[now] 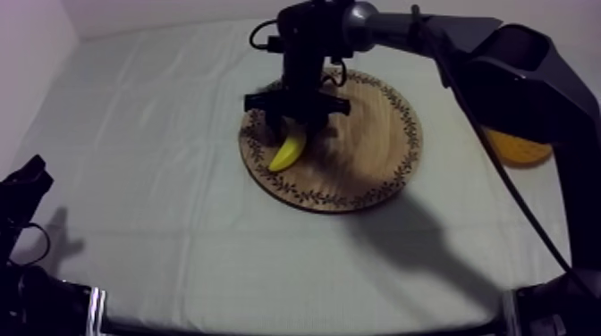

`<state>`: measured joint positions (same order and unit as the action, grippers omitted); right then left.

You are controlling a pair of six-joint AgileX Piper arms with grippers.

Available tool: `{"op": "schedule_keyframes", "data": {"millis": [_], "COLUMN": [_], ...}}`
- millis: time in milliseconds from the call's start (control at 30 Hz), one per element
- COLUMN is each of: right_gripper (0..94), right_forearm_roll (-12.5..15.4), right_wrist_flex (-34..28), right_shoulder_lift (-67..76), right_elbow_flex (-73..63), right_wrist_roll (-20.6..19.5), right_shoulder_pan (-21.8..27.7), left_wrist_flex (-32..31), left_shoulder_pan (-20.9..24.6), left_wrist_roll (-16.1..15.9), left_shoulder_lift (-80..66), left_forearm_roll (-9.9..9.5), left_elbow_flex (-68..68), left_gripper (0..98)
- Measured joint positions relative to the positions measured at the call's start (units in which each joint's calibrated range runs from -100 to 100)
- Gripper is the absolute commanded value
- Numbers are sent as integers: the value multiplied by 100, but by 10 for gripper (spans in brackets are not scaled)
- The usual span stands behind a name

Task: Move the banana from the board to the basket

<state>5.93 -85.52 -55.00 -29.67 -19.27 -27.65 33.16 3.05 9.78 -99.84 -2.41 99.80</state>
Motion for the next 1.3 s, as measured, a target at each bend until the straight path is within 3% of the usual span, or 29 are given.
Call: {"op": "schedule_keyframes", "data": {"millis": [533,1300], "right_gripper": [280,269], "right_forearm_roll": [-99,-228], "right_wrist_flex": [-14,-1000], "right_shoulder_lift": [792,3303], "right_elbow_flex": [540,1068], "right_wrist_roll": [160,464], "right_shoulder_pan": [75,310], "left_wrist_flex": [0,0], "left_shoulder_pan": [0,0], "left_wrist_roll": [0,0], "left_shoulder_lift": [0,0], "left_forearm_roll": [0,0], "left_elbow_flex": [0,0], "left_gripper": [1,1]}}
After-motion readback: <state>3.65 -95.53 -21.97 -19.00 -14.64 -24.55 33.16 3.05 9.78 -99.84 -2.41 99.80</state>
